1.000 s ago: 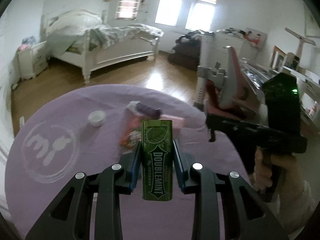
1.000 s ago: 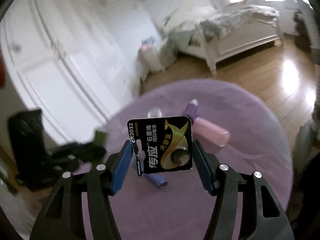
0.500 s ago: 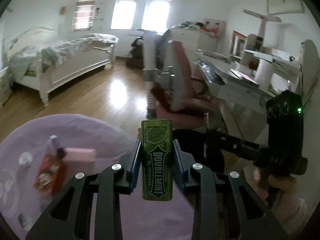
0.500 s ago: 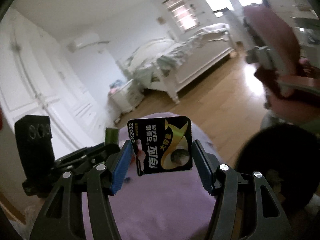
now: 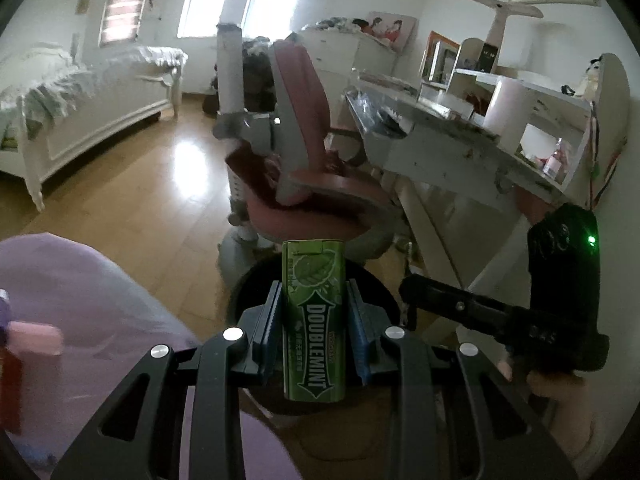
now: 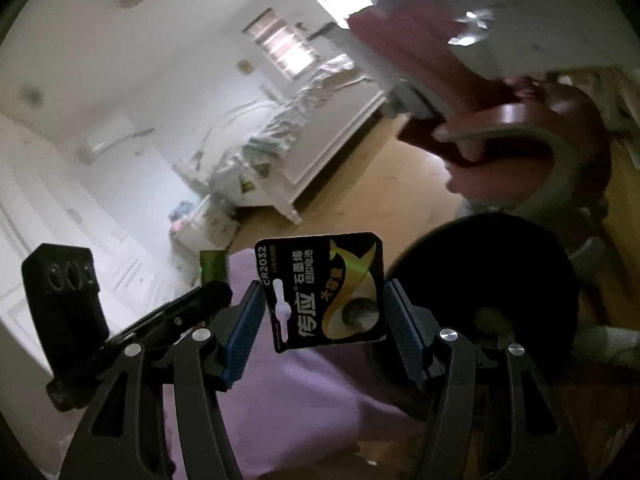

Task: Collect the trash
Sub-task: 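Carry the green gum and black battery card over the black bin, then open both tools to drop the gum and battery card into the bin, then move both tools back over the table pile, then grasp the red milk box with the left tool while the right tool grasps the purple bottle, then carry the red milk box and purple bottle over the black bin, then open both tools to drop the milk box and bottle into the bin, then move both tools back over the table toward the pink roller, then grasp the white cup with the left tool while the right tool grasps the pink roller, then carry the white cup and pink roller over the black bin, then open both tools to drop the cup and roller into the bin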

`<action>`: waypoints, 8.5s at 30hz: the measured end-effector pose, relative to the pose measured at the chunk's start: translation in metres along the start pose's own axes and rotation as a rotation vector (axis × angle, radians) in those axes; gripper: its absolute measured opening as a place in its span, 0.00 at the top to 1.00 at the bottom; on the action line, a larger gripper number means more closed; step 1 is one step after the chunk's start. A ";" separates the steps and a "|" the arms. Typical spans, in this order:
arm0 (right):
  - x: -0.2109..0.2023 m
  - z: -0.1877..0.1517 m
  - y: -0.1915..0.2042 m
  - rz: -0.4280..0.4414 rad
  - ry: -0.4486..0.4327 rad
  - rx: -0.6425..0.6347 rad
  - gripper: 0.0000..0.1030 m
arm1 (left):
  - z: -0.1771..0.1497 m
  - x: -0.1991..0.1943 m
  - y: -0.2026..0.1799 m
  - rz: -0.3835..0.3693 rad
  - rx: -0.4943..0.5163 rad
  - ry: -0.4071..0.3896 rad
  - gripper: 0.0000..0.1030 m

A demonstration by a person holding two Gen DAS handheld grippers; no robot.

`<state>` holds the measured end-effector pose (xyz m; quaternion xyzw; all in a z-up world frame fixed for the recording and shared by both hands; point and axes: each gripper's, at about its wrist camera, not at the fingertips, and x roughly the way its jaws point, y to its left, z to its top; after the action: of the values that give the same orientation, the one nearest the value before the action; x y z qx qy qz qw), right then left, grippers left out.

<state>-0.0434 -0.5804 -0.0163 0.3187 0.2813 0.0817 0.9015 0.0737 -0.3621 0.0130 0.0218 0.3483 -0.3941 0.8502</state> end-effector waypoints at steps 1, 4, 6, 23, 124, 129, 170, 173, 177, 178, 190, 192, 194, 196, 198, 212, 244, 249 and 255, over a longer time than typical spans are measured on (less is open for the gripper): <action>0.000 0.000 -0.005 -0.005 -0.001 0.009 0.40 | 0.000 0.008 0.000 -0.007 -0.009 0.010 0.70; 0.000 0.000 -0.020 -0.024 0.001 0.034 0.40 | -0.001 0.027 -0.002 -0.025 -0.029 0.035 0.70; 0.001 -0.002 -0.029 -0.036 0.004 0.045 0.40 | -0.003 0.037 -0.003 -0.031 -0.037 0.051 0.70; 0.018 -0.015 -0.068 -0.105 0.025 0.128 0.38 | -0.007 0.089 -0.007 -0.058 -0.066 0.137 0.70; -0.007 -0.005 -0.016 -0.146 -0.046 -0.026 0.76 | -0.008 0.030 -0.001 -0.017 -0.067 0.023 0.49; 0.000 -0.006 -0.038 -0.159 -0.040 0.016 0.76 | -0.011 0.053 -0.008 -0.024 -0.055 0.060 0.49; 0.057 -0.019 -0.007 -0.107 0.116 -0.037 0.38 | -0.027 -0.008 0.056 0.105 -0.205 -0.009 0.23; 0.077 -0.023 0.029 -0.062 0.167 -0.127 0.38 | -0.033 -0.037 0.086 0.173 -0.238 -0.036 0.23; 0.106 -0.027 0.080 0.000 0.229 -0.252 0.38 | -0.044 -0.074 0.137 0.300 -0.322 -0.048 0.19; 0.115 -0.028 0.094 0.015 0.244 -0.281 0.38 | -0.048 -0.086 0.154 0.330 -0.353 -0.057 0.19; 0.222 -0.056 0.216 0.084 0.388 -0.604 0.32 | -0.070 -0.132 0.288 0.546 -0.479 0.026 0.18; 0.242 -0.059 0.231 0.079 0.414 -0.656 0.32 | -0.072 -0.129 0.300 0.560 -0.466 0.060 0.18; 0.262 -0.062 0.244 0.069 0.426 -0.713 0.32 | -0.072 -0.124 0.312 0.582 -0.461 0.087 0.18; 0.277 -0.065 0.251 0.054 0.441 -0.759 0.32 | -0.074 -0.121 0.321 0.585 -0.452 0.109 0.19; 0.290 -0.069 0.256 0.041 0.463 -0.806 0.32 | -0.073 -0.117 0.327 0.578 -0.443 0.134 0.35; 0.303 -0.063 0.243 0.078 0.532 -0.710 0.68 | -0.073 -0.125 0.322 0.594 -0.381 0.119 0.66; 0.007 0.015 0.021 -0.089 -0.040 -0.096 0.69 | -0.001 -0.004 0.023 0.031 -0.058 -0.027 0.66; 0.000 0.017 -0.007 -0.136 -0.055 -0.053 0.69 | 0.000 0.023 0.004 -0.008 -0.049 0.009 0.66; -0.003 0.015 -0.031 -0.159 -0.056 -0.018 0.69 | -0.002 0.041 -0.003 -0.027 -0.044 0.037 0.66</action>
<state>-0.0383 -0.6134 -0.0248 0.2896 0.2798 0.0034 0.9153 0.0885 -0.3901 -0.0126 0.0055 0.3728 -0.3974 0.8385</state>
